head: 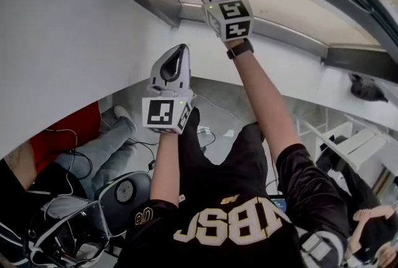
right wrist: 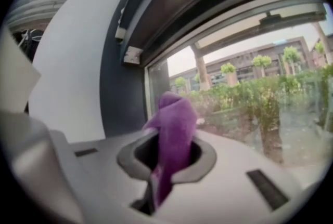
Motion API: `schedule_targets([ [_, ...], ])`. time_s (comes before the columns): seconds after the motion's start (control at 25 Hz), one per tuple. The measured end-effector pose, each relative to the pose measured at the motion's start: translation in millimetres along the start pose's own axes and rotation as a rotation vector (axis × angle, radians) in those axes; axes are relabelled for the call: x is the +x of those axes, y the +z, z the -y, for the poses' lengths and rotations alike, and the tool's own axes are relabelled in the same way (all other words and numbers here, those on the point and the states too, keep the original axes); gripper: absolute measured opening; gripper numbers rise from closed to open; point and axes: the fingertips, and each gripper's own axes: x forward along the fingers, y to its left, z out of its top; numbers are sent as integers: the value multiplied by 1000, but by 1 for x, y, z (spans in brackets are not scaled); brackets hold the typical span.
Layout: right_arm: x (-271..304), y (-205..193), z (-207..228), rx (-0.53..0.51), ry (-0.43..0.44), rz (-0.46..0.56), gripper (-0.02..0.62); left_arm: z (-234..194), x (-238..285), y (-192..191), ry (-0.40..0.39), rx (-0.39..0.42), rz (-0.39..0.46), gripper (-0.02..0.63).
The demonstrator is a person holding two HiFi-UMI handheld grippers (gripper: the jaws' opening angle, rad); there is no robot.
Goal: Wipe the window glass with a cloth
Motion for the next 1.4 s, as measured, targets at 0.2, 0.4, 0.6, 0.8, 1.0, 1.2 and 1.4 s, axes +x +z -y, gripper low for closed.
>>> schedule_targets([
  [0.2,-118,-12,117,59,-159,35,43,90,41,-7,-74,10,15,18],
  [0.4,-251,-22,250,131,-350,93,43,208,83,-37,-168,-43,2,18],
  [0.6,-365,-29,357,149,-583,126,43,307,115,-49,-268,-21,8,18],
  [0.8,-468,-50,441,217,-939,99,43,343,124,-67,-291,20,-31,18],
  [1.0,-459,-50,437,297,-933,115,43,316,117,-57,-264,-27,-22,18],
  [1.2,-345,-58,323,291,-661,54,43,234,98,-40,-157,22,-16,18],
  [1.4,-167,-54,114,268,-150,0,43,107,48,-25,15,61,-32,18],
])
